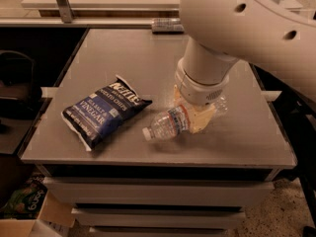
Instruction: Move water bottle near blue chip bag
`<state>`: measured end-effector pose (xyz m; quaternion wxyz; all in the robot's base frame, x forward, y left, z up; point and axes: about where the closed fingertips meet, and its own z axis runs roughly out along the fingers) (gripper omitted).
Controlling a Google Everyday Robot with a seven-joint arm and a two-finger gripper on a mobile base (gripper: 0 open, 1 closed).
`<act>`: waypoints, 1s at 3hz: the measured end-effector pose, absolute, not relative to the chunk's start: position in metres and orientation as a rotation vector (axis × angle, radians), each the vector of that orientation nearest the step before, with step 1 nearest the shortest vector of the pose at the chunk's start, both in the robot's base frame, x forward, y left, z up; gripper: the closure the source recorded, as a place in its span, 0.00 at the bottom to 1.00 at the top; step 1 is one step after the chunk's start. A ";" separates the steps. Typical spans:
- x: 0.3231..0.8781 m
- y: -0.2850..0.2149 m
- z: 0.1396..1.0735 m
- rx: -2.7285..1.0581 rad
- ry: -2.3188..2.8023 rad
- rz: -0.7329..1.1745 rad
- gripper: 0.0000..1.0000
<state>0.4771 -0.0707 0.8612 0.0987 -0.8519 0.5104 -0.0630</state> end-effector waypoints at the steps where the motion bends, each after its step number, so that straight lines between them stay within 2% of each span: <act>1: 0.467 -0.053 0.865 -2.552 1.475 -0.177 1.00; 3: 0.477 -0.021 0.863 -2.552 1.522 -0.137 1.00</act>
Offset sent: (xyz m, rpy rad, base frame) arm -0.0045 0.0596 0.0070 -0.0070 0.0485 0.0197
